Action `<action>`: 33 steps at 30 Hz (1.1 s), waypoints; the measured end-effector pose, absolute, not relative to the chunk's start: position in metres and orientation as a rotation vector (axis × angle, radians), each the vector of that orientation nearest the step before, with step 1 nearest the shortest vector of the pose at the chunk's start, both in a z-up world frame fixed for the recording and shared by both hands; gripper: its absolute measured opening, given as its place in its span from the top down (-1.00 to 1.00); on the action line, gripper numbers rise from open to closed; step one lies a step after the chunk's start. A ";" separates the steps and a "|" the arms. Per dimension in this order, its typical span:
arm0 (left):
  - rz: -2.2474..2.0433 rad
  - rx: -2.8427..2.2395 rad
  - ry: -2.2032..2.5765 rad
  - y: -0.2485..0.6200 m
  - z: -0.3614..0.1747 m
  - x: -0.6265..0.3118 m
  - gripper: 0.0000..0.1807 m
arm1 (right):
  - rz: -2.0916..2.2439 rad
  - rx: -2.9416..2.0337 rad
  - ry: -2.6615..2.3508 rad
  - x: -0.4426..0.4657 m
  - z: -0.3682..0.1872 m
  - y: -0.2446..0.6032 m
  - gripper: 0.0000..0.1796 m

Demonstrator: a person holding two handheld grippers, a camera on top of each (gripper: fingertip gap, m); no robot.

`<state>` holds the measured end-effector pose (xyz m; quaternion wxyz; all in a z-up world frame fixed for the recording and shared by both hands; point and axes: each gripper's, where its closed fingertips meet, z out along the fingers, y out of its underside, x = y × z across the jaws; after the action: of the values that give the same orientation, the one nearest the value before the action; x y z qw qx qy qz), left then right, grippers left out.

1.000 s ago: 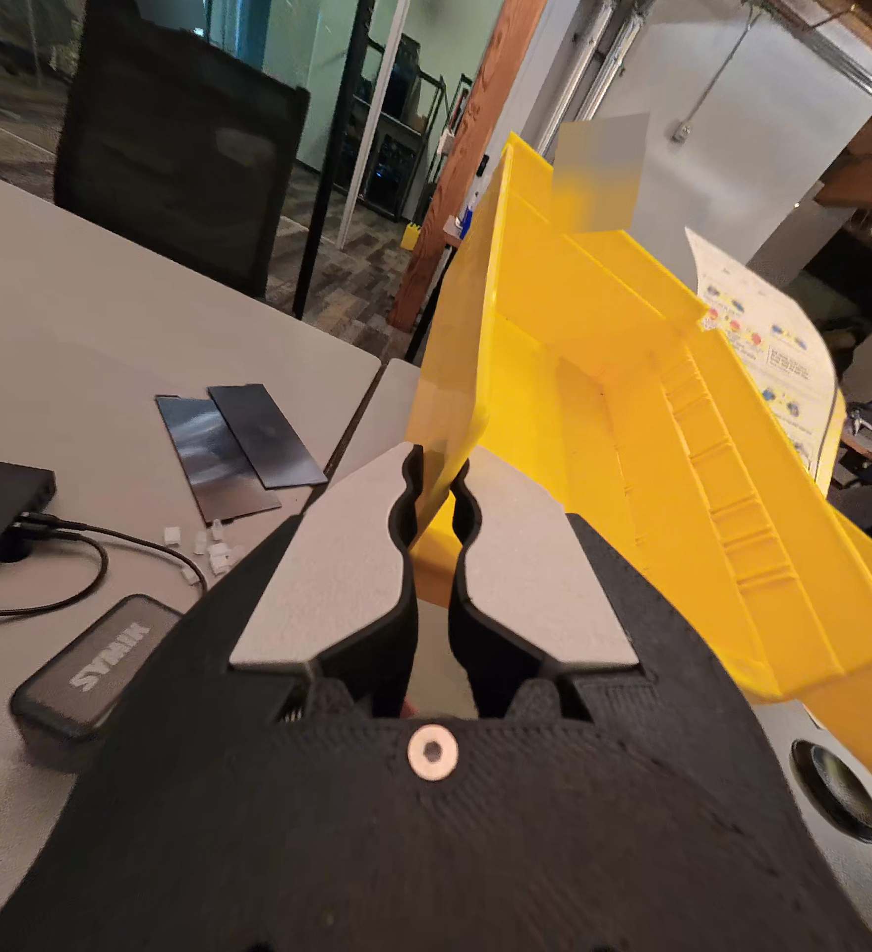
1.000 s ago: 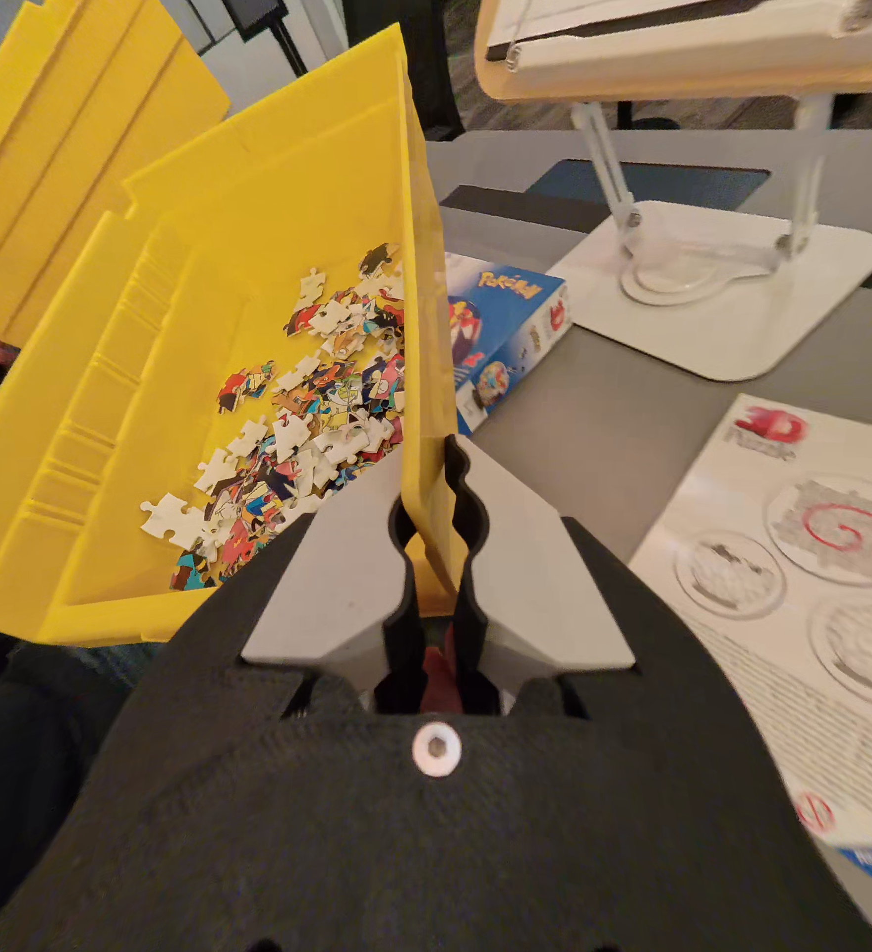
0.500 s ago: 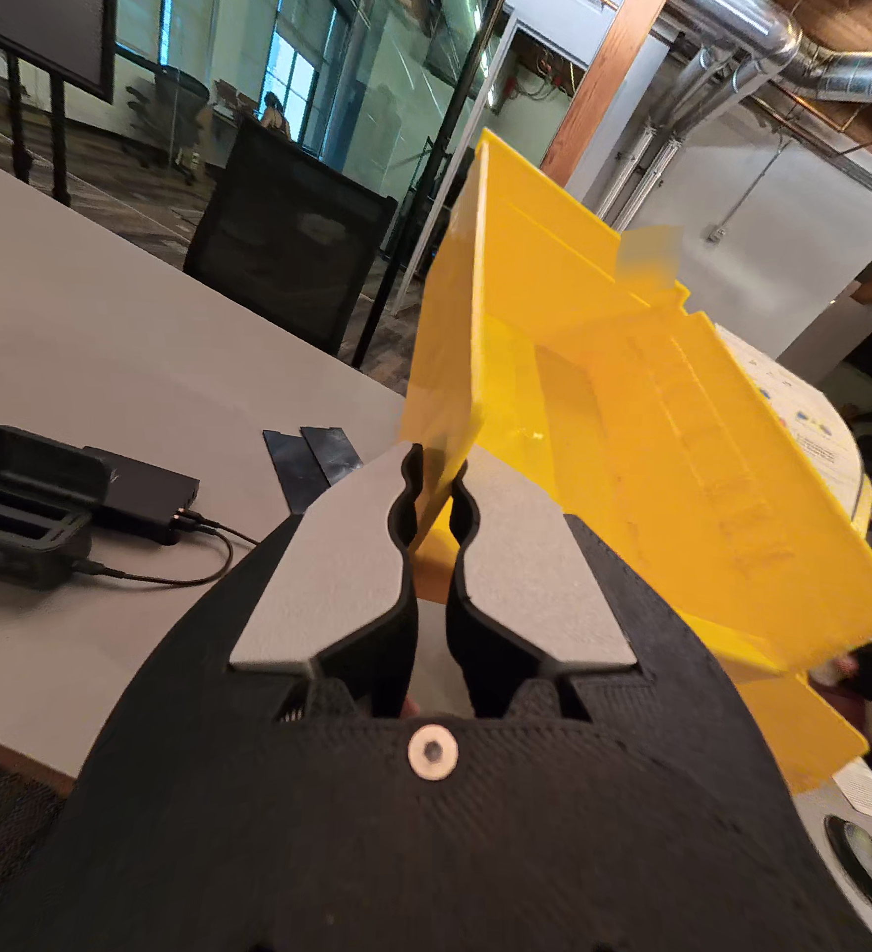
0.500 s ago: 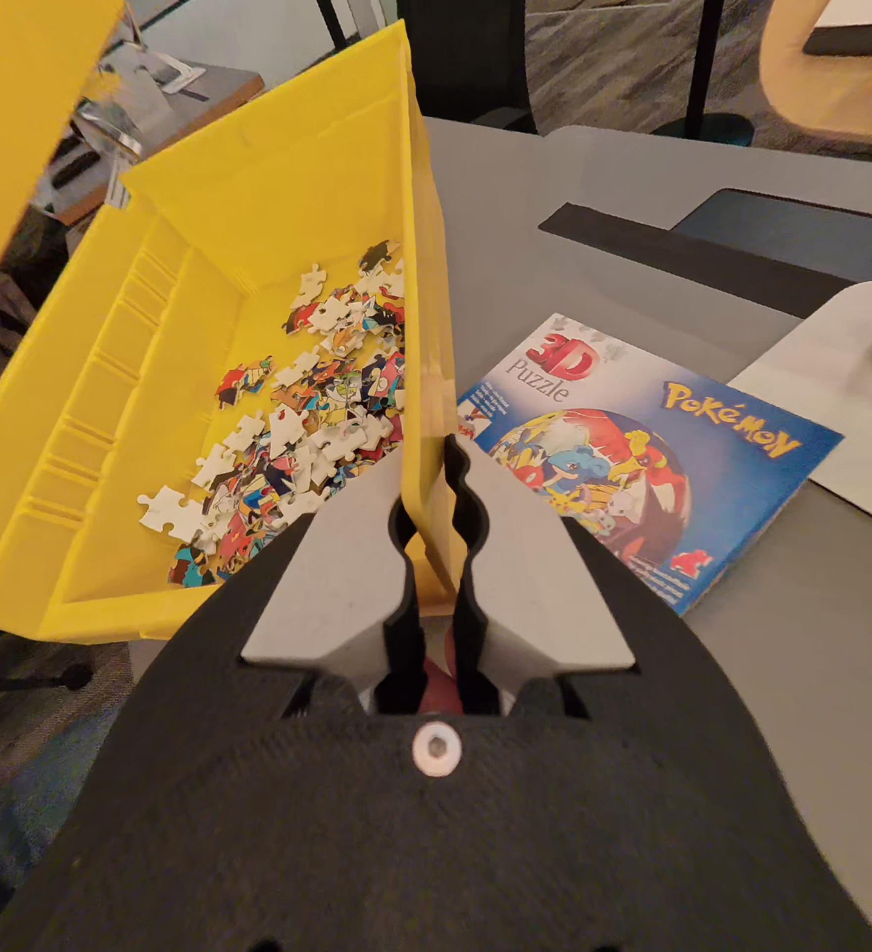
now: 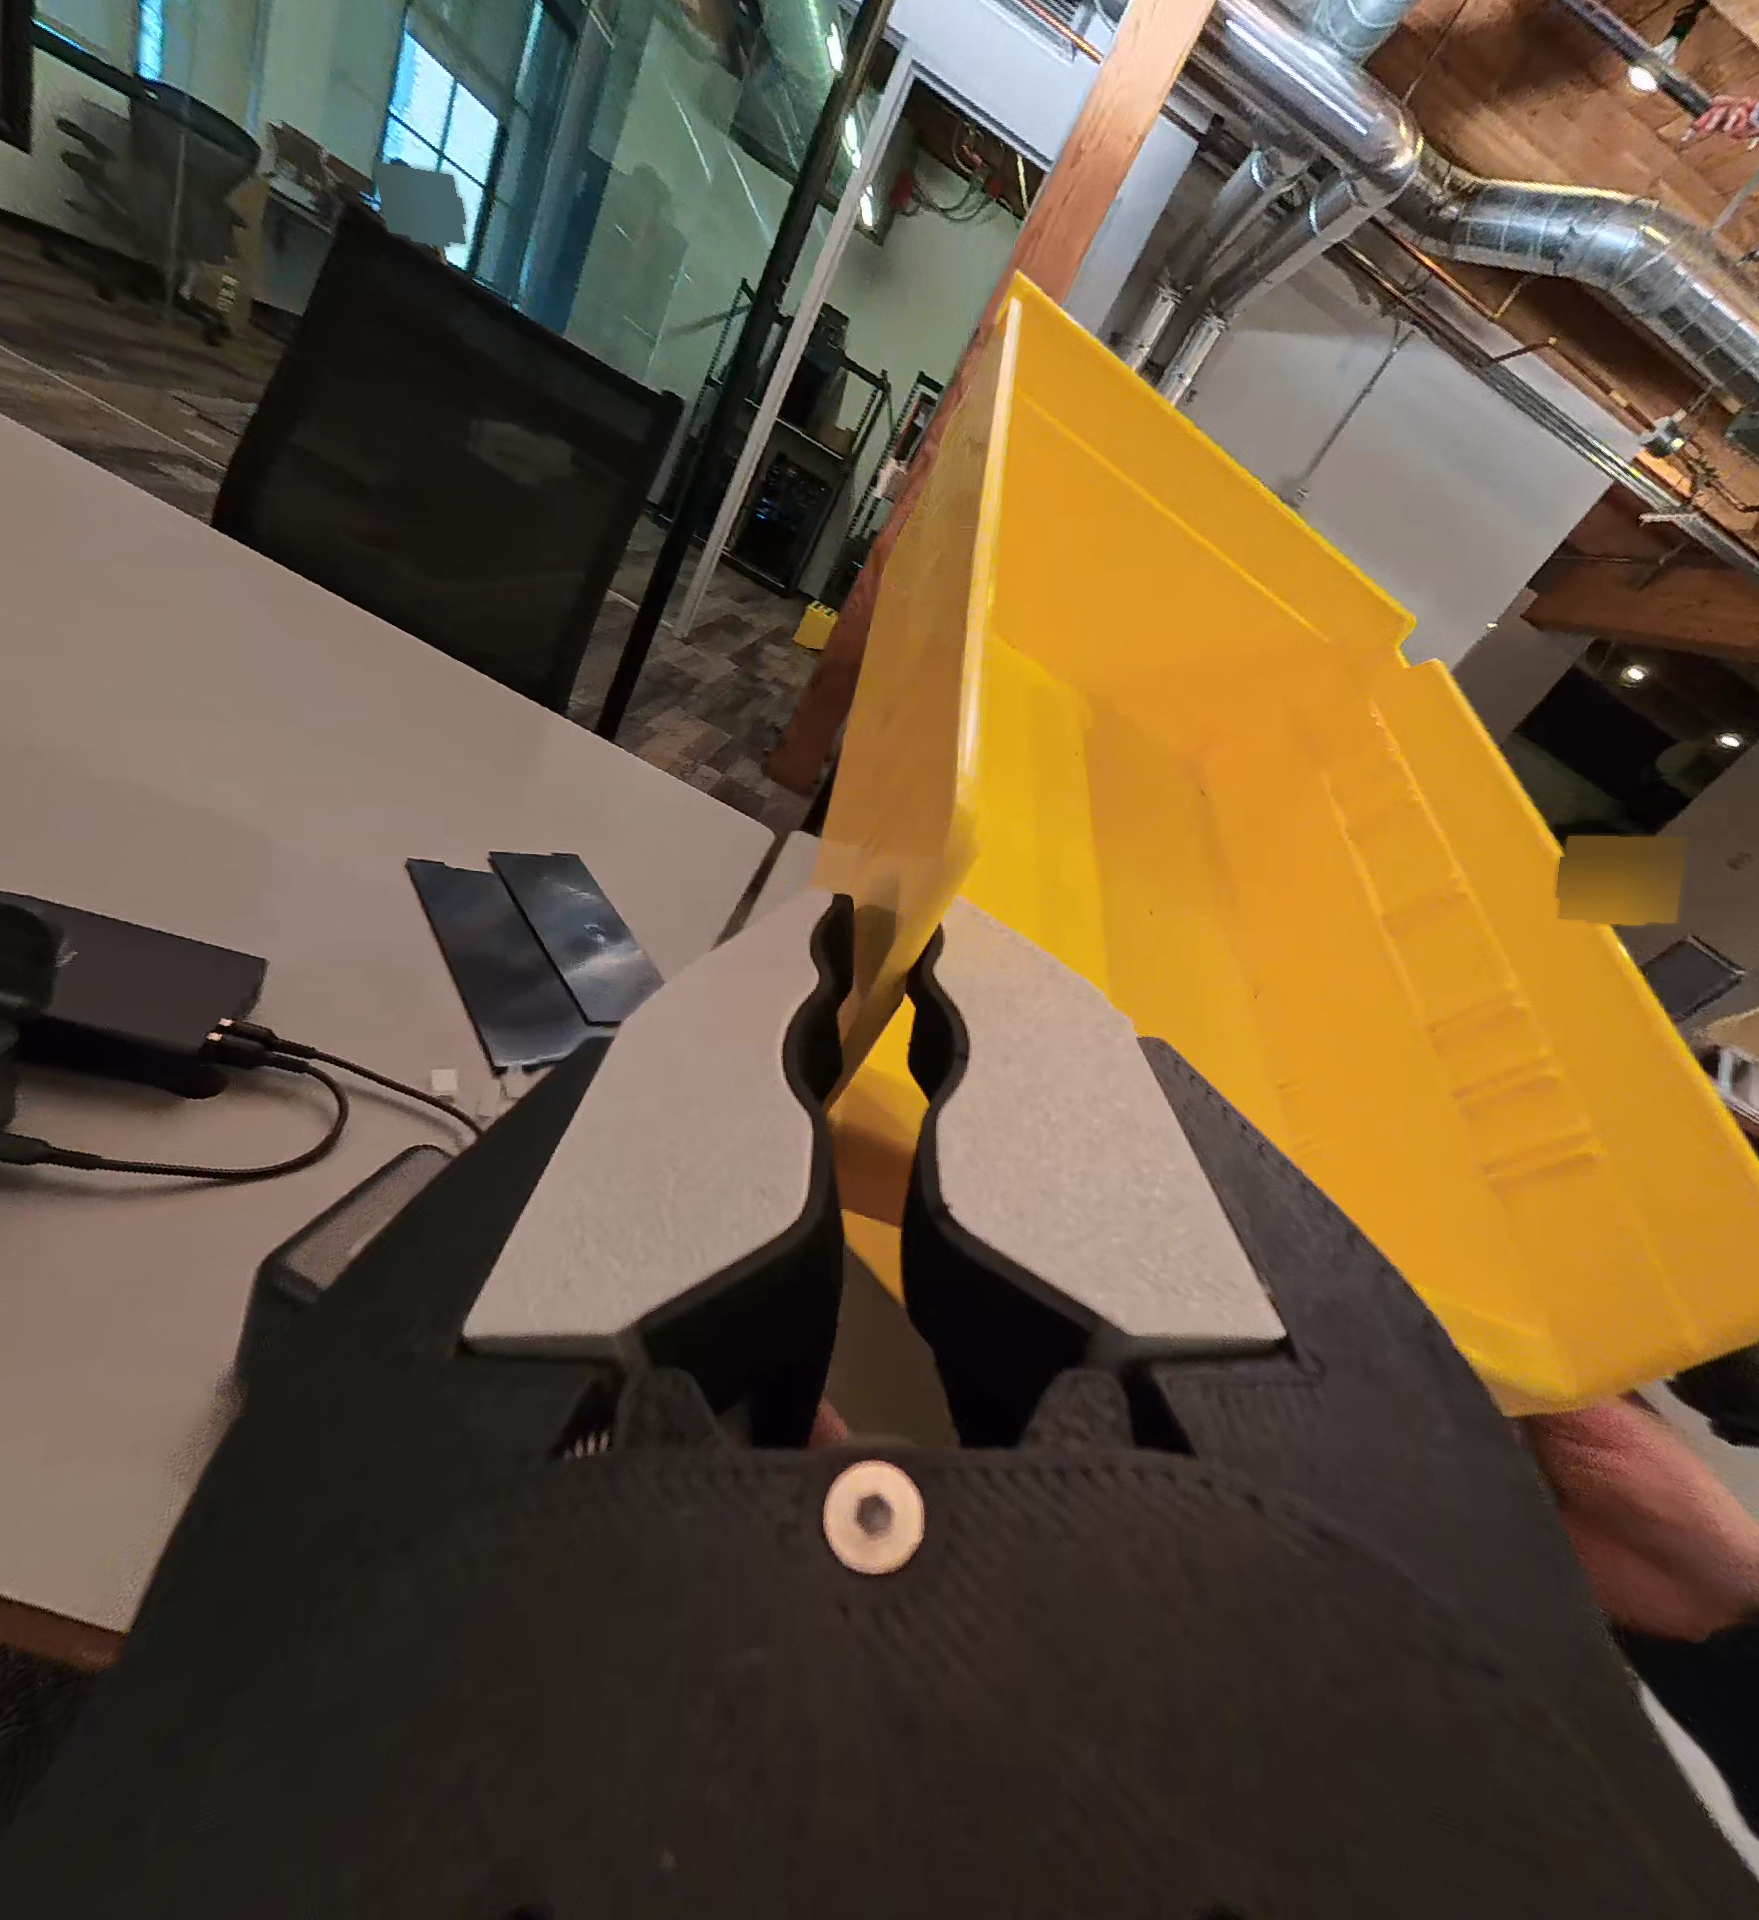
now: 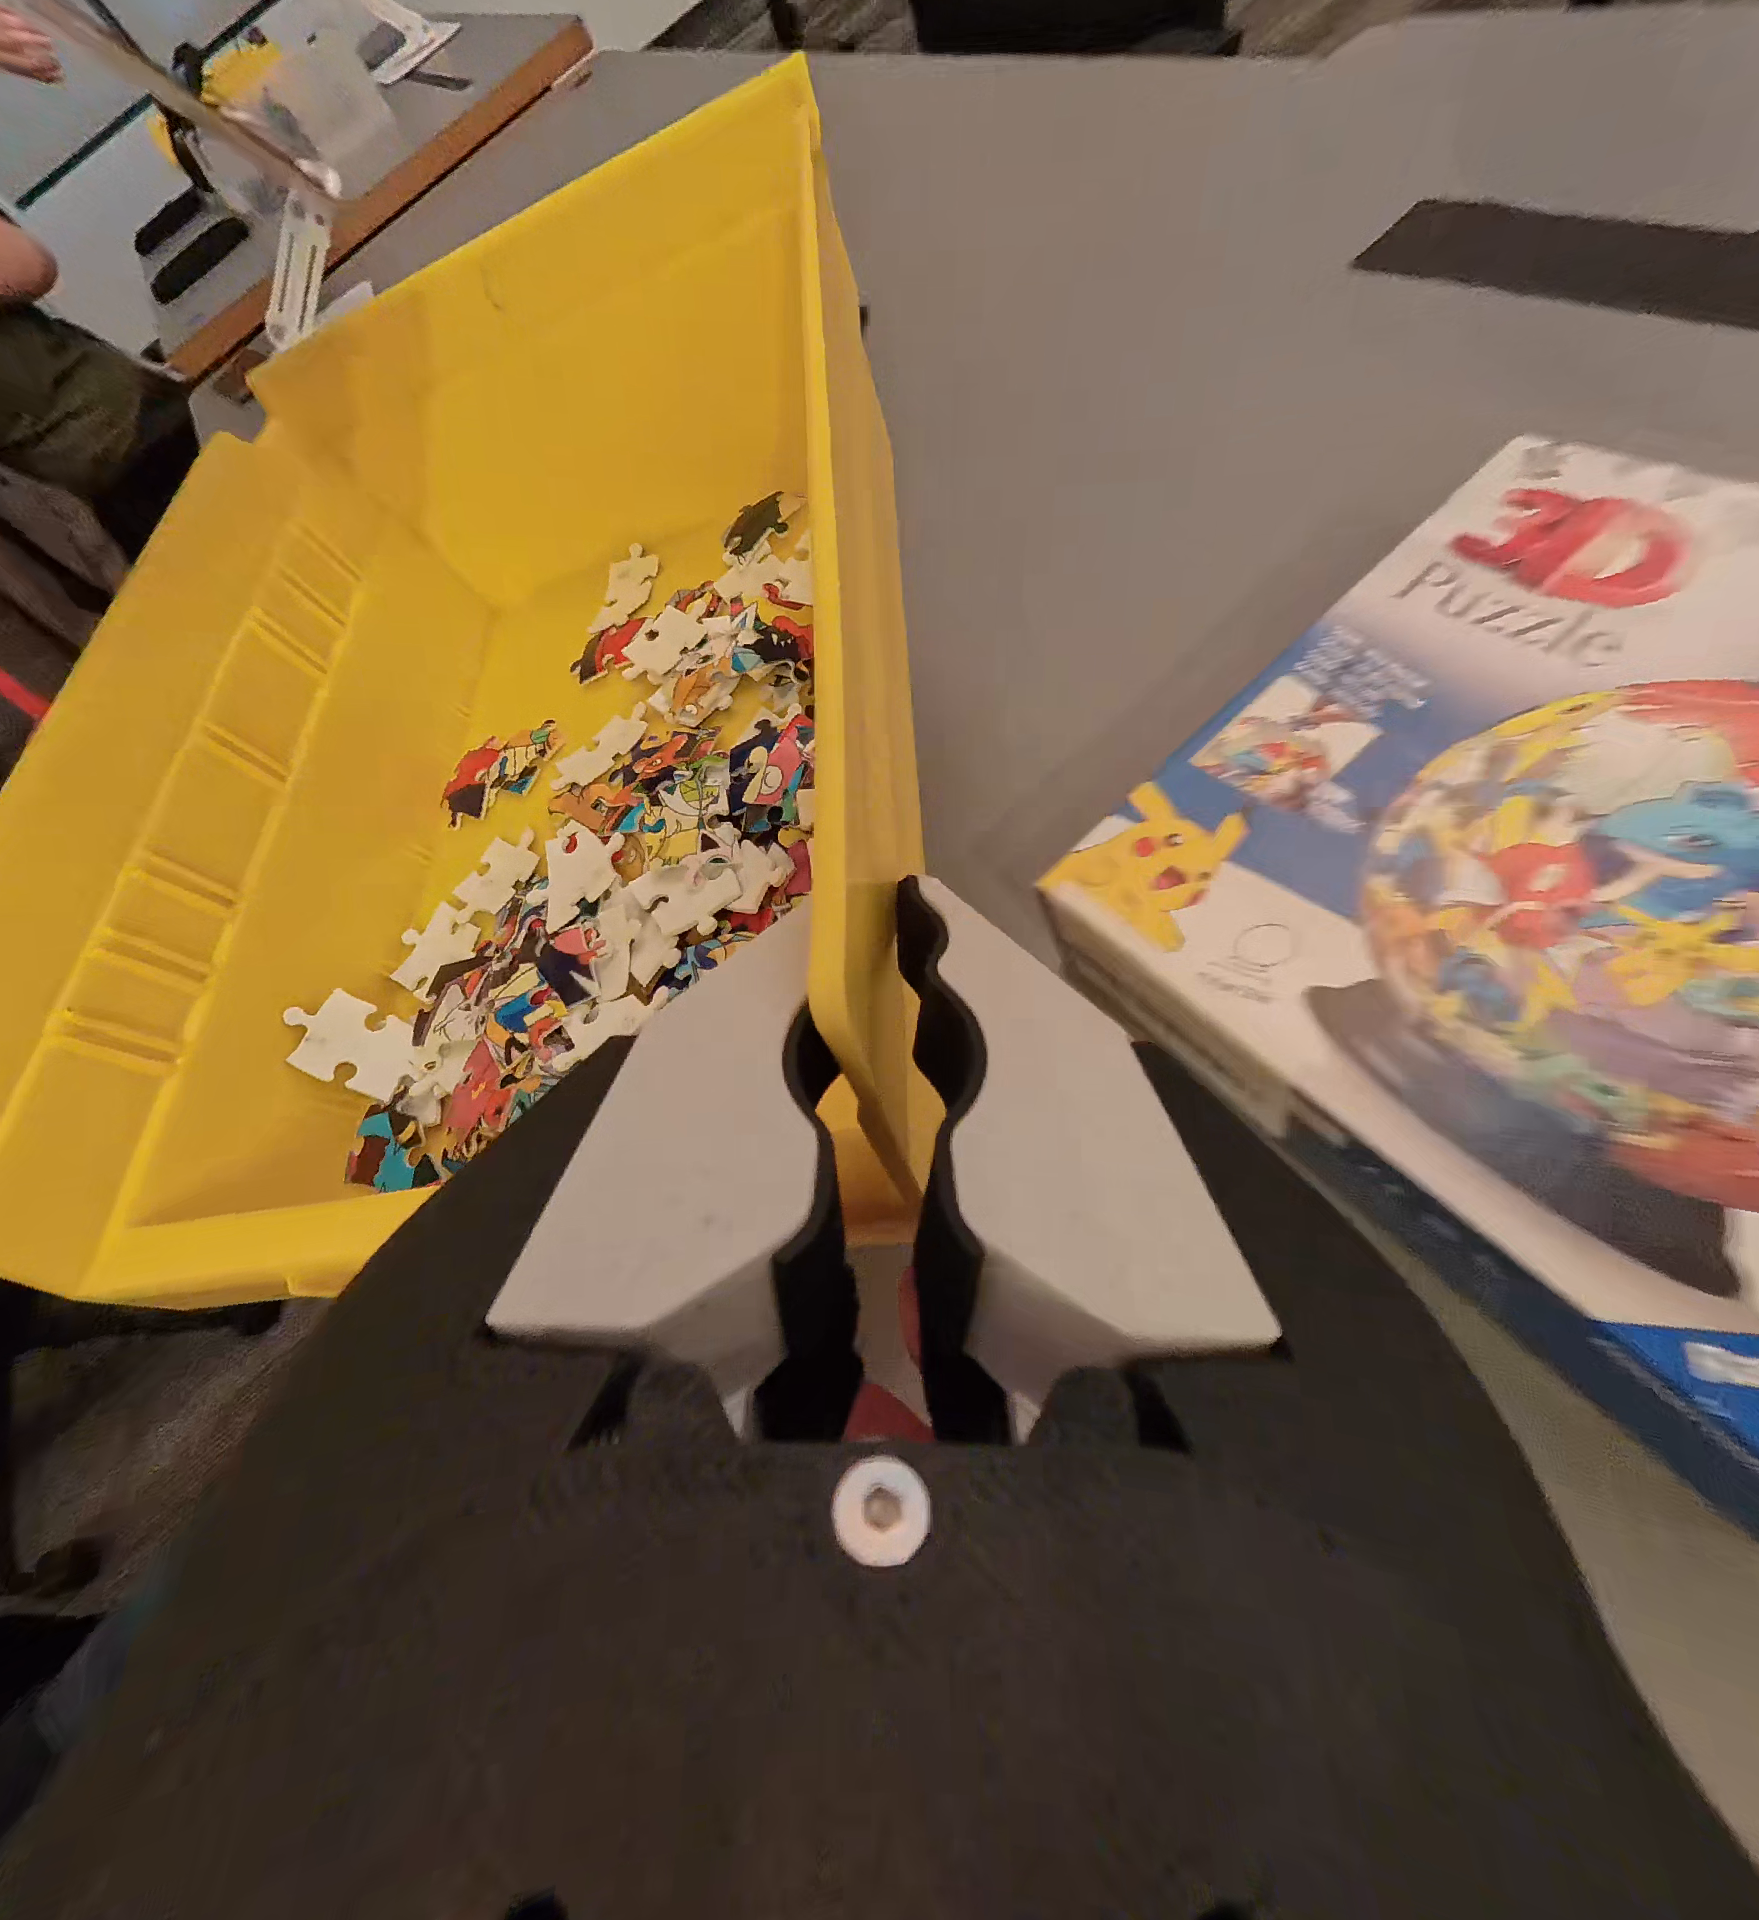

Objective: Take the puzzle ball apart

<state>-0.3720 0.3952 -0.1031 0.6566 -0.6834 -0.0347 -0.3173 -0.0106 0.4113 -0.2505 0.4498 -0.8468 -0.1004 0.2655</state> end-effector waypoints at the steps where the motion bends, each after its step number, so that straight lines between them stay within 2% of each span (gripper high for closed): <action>1: -0.731 -1.548 -0.068 0.393 -0.102 -0.369 0.91 | 0.667 -2.100 -0.256 -0.020 -0.254 0.410 0.97; 6: -0.756 -1.526 -0.048 0.385 -0.093 -0.364 0.90 | 0.652 -2.131 -0.250 -0.050 -0.279 0.412 0.97; 14: -0.795 -1.539 -0.014 0.377 -0.100 -0.357 0.90 | 0.588 -2.107 -0.002 -0.043 -0.312 0.412 0.95; 19: -0.829 -1.540 0.038 0.369 -0.095 -0.333 0.89 | 0.726 -2.113 0.077 -0.057 -0.308 0.400 0.76; 21: -0.849 -1.543 0.071 0.364 -0.092 -0.316 0.89 | 0.748 -2.087 -0.015 -0.053 -0.295 0.387 0.57; 24: -0.887 -1.558 0.132 0.358 -0.091 -0.279 0.89 | 0.735 -2.039 -0.057 -0.020 -0.264 0.362 0.44; 27: -0.941 -1.582 0.201 0.352 -0.094 -0.232 0.89 | 0.791 -1.919 -0.031 0.036 -0.218 0.318 0.38; 28: -0.962 -1.589 0.220 0.351 -0.095 -0.214 0.89 | 0.821 -1.875 -0.011 0.059 -0.203 0.299 0.25; 33: -1.056 -1.626 0.389 0.338 -0.105 -0.098 0.89 | 0.783 -1.574 0.192 0.180 -0.142 0.189 -0.02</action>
<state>-0.0980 0.3381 -0.1048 0.5499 -0.6868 0.1643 -0.4460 0.1795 0.1885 -0.1421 0.6340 -0.6883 0.0840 0.3423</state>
